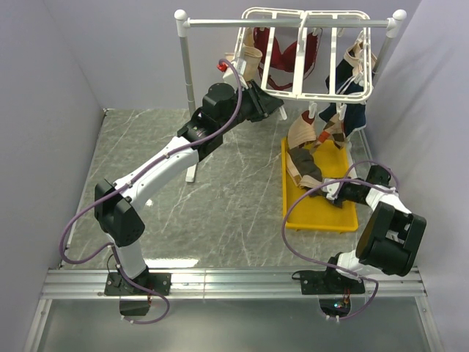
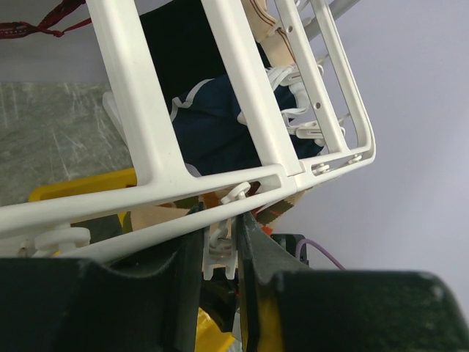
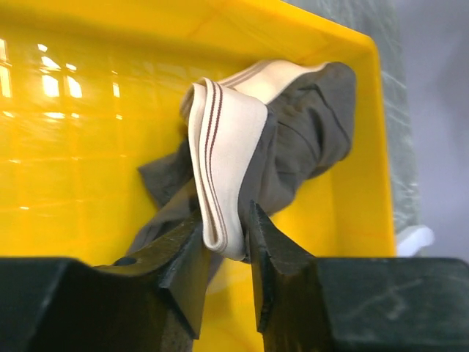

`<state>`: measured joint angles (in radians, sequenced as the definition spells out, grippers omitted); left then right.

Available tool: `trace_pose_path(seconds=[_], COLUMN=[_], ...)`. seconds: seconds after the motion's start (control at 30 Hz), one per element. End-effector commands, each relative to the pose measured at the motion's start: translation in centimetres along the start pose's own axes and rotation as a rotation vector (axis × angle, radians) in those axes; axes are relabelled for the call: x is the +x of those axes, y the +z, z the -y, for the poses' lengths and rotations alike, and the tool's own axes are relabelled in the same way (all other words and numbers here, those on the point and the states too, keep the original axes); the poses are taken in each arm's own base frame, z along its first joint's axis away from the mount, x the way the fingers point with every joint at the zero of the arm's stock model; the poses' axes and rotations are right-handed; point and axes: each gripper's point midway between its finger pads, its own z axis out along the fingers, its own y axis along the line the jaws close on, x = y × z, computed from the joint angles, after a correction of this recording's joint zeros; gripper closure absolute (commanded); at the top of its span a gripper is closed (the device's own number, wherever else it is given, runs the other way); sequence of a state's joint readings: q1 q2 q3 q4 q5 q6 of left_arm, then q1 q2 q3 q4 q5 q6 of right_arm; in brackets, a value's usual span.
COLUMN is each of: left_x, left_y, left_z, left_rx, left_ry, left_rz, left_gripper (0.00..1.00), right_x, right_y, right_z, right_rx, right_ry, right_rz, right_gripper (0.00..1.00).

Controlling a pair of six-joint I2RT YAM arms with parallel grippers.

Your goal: Clip the underwear to the hanger

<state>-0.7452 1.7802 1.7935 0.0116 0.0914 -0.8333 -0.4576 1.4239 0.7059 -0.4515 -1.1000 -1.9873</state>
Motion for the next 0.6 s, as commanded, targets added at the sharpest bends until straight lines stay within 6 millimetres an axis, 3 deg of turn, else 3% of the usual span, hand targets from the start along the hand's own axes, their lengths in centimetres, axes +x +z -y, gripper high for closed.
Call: trace_pose_path(seconds=[0.0, 0.2, 0.47, 0.57], left_x=[1.0, 1.1, 1.4, 1.3], left_y=[0.0, -0.3, 0.2, 0.3], left_z=[1.0, 0.8, 0.8, 0.8], left_rx=[0.037, 0.033, 0.039, 0.040], left_ry=[-0.002, 0.000, -0.012, -0.015], left_rz=[-0.053, -0.053, -0.064, -0.063], left_gripper=[1.00, 1.00, 1.00, 1.00], right_x=[-1.2, -0.8, 0.2, 0.7], right_y=[-0.4, -0.4, 0.0, 0.4], right_z=[0.5, 0.2, 1.7, 1.0], right_rx=[-0.010, -0.041, 0.039, 0.025], right_ry=[-0.074, -0.015, -0.028, -0.027], right_rz=[0.037, 0.030, 0.042, 0.043], right_gripper=[0.65, 0.62, 0.63, 0.62])
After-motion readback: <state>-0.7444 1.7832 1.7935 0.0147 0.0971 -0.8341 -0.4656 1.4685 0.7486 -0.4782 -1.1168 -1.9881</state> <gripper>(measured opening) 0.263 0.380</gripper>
